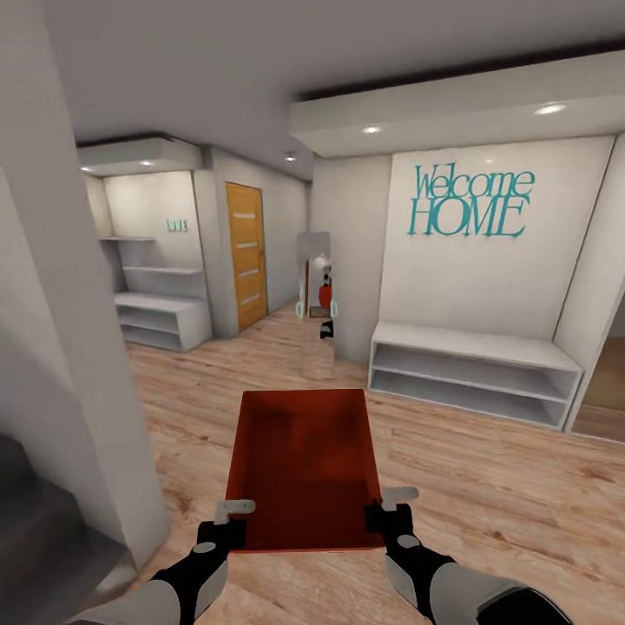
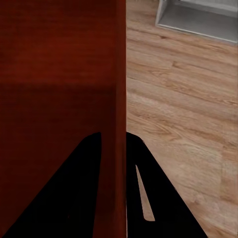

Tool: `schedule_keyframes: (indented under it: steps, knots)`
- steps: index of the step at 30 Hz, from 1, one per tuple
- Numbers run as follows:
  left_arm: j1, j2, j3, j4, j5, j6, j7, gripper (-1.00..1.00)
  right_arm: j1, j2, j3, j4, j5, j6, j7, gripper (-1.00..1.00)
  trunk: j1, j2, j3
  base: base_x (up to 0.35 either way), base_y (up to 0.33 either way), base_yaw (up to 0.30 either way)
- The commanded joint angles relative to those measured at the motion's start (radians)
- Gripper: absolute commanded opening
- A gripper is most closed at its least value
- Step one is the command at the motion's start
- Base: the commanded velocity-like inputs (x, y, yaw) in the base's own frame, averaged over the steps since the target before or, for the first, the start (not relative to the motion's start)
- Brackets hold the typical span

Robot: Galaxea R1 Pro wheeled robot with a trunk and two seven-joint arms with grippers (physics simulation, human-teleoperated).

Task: Move the two storage containers from the living room to the garage. In the garage, place one container on the floor and stack the other container on top of it (either order is fine).

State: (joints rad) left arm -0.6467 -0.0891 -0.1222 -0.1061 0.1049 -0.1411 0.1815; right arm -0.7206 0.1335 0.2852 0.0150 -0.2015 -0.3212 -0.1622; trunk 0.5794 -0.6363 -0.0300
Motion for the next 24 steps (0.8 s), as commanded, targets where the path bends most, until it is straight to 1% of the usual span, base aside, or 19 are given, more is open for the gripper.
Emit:
schedule_keyframes:
  steps: [1, 24]
  knots:
    - [-0.001, -0.001, 0.001, 0.0, 0.007, -0.002, 0.007, -1.0, -0.002, 0.008, -0.06, -0.001, 0.013, 0.001, 0.0, -1.0, 0.001, -0.002, -0.002, 0.321, 0.0, 0.001]
    - [-0.001, -0.001, 0.001, 0.0, 0.007, -0.002, 0.007, -1.0, -0.002, 0.008, -0.06, -0.001, 0.013, 0.001, 0.001, -1.0, 0.001, -0.002, -0.002, 0.321, 0.0, 0.0]
